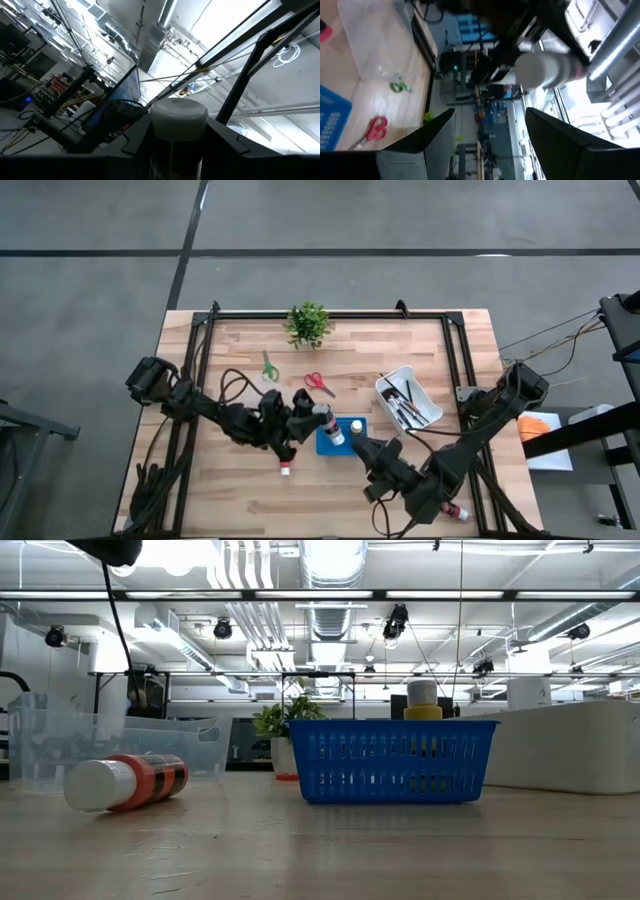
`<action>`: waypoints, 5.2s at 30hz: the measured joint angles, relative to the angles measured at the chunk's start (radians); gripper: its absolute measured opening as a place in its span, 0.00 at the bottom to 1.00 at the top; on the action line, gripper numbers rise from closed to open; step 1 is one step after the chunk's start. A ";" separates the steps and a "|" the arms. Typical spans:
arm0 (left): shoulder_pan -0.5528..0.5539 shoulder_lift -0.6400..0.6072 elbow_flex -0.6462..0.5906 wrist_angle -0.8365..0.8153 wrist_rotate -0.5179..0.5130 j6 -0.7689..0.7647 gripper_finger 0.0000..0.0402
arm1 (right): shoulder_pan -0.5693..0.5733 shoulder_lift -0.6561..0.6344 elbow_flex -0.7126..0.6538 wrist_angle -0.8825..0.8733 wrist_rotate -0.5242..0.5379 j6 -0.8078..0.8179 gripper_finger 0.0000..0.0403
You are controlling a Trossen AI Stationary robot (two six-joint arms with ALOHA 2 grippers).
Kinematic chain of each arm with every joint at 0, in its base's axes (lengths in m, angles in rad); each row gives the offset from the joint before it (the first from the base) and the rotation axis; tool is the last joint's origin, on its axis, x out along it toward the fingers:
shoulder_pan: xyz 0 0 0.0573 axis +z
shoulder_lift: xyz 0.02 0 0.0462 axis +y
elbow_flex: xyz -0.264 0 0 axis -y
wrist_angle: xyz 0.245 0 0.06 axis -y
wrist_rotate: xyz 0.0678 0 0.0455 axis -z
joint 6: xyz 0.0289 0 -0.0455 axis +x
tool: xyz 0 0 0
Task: Pick & Place Paint Supplies
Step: Put the gray paint bottle in the blue bin
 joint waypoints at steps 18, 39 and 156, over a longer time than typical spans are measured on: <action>0.007 0.008 0.045 0.006 0.048 -0.023 0.37 | -0.028 -0.001 0.026 0.298 -0.183 -0.261 0.59; 0.005 0.008 0.070 0.017 0.239 -0.011 0.37 | -0.037 -0.001 0.018 0.573 -0.274 -0.488 0.59; 0.023 0.019 0.206 -0.549 1.093 0.530 0.37 | -0.190 -0.029 -0.246 0.576 -1.254 0.575 0.59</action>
